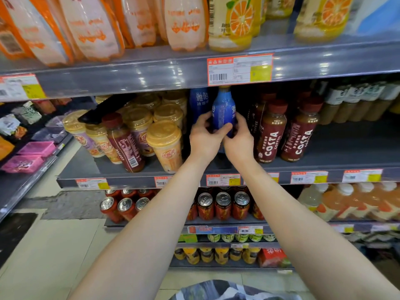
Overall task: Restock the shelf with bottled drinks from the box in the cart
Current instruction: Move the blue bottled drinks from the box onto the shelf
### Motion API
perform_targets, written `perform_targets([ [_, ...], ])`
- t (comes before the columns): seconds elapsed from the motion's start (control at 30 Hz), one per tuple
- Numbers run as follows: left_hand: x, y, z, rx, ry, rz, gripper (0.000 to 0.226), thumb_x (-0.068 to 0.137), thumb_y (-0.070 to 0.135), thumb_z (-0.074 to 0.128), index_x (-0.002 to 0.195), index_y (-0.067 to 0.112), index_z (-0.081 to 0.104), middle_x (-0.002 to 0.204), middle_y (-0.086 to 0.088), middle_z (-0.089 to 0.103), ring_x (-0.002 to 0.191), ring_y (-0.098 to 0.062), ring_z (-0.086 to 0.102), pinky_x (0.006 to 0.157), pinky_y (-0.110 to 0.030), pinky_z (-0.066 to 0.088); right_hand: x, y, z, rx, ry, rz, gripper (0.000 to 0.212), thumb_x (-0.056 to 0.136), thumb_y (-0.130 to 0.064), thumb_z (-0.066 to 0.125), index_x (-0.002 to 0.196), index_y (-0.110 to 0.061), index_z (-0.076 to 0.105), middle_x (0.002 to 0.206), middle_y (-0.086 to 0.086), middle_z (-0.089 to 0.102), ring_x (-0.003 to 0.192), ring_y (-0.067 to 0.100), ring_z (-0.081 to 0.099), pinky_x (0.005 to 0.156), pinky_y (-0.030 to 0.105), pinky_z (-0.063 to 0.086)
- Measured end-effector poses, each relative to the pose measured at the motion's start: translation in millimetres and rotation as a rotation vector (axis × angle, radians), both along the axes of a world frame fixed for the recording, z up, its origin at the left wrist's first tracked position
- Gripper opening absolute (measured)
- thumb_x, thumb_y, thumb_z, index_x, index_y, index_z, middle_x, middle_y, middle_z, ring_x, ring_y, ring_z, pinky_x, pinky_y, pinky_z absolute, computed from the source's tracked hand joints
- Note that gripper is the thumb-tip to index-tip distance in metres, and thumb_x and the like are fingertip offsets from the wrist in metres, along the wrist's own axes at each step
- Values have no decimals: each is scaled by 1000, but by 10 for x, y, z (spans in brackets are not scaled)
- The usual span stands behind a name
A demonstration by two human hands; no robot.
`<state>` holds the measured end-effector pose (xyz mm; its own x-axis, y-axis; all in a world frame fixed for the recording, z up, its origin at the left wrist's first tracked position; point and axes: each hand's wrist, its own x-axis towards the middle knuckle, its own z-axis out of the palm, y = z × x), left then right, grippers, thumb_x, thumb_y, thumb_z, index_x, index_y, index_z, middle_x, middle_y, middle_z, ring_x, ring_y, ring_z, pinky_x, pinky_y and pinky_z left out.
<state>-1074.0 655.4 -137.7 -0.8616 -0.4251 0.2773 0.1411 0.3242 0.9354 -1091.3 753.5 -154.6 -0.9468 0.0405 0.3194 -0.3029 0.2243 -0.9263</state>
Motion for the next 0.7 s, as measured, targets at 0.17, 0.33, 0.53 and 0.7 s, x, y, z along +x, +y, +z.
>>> perform_targets([
  [0.17,-154,-9,0,20,-38,54,57,77,23,90,126,14,63,97,9,68,84,6,63,70,-2,46,-138,-65,-68,-20,33,-19,66,86,-9,68,148,-24,48,124,-5,69,107,6,63,88,9,46],
  [0.33,-234,14,51,-42,-65,75,54,80,23,87,127,17,63,112,2,73,97,-6,67,91,-22,52,-275,-80,-107,-43,-9,-14,63,88,-4,68,147,-21,51,114,-8,68,100,5,64,88,14,49],
  [0.53,-337,8,86,-38,-80,69,56,82,20,85,133,18,62,121,-1,72,111,-12,66,102,-32,52,-435,-109,-124,-22,-16,-38,63,87,-4,71,146,-19,53,123,-1,71,103,4,64,76,-4,39],
  [0.7,-378,-40,59,-48,-104,48,55,87,19,81,139,19,60,120,-1,70,103,-7,62,87,-20,49,-460,-107,-144,-14,-35,-16,63,91,-10,71,148,-28,51,122,-3,72,107,8,67,79,-2,43],
])
